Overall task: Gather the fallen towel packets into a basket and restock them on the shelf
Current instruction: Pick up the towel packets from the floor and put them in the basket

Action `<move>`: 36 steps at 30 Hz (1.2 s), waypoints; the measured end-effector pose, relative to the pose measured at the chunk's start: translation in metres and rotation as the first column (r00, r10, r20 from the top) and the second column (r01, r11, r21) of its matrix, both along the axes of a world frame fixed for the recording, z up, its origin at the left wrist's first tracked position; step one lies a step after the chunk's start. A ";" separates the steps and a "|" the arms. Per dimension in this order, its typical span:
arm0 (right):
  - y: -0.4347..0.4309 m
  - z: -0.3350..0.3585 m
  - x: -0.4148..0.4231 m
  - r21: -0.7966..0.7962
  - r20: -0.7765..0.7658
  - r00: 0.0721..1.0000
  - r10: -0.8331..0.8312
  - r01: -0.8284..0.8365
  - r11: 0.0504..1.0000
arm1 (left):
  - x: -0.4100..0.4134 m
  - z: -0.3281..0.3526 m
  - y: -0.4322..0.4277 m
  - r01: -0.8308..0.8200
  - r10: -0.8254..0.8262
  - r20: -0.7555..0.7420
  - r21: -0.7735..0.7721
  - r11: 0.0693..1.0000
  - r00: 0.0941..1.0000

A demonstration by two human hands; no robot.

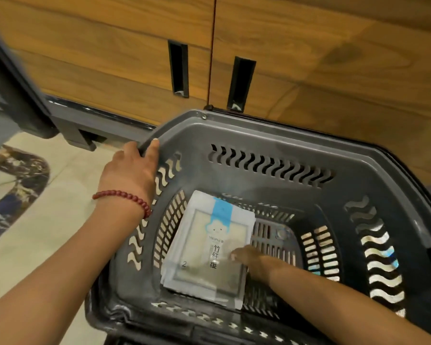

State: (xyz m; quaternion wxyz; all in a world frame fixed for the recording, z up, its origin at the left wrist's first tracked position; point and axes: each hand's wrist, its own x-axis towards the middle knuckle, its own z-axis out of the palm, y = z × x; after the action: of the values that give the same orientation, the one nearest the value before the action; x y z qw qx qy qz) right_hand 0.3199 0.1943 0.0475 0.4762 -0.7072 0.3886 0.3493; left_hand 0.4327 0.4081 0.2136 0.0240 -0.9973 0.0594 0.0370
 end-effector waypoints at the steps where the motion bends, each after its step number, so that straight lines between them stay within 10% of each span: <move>1: -0.002 -0.005 -0.002 0.016 -0.003 0.999 0.040 -0.040 0.999 | -0.001 -0.002 0.000 -0.001 0.000 0.010 0.003 1.000 1.000; 9: 0.004 -0.015 -0.001 0.050 0.067 0.966 0.250 -0.254 0.966 | -0.007 -0.007 0.004 0.010 -0.009 0.063 -0.014 1.000 0.998; 14: -0.016 0.014 0.004 -0.260 -0.076 0.773 0.630 -0.626 0.736 | -0.015 -0.007 0.005 -0.016 0.016 0.032 0.013 1.000 0.999; 25: -0.094 0.167 -0.111 -0.364 0.276 0.455 0.847 -0.766 0.530 | -0.077 0.003 0.031 -0.257 0.263 0.082 -0.080 0.963 0.961; 36: -0.141 0.181 -0.212 -0.928 0.241 0.037 0.970 -0.285 0.242 | -0.212 0.010 0.038 -0.517 0.517 0.056 -0.008 0.856 0.854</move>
State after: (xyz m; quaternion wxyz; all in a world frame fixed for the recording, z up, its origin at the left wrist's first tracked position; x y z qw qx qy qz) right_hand 0.1080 0.0529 0.2286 0.0563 -0.9747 -0.2154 -0.0204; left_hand 0.2207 0.4464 0.2234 0.0186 -0.9771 -0.2115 0.0145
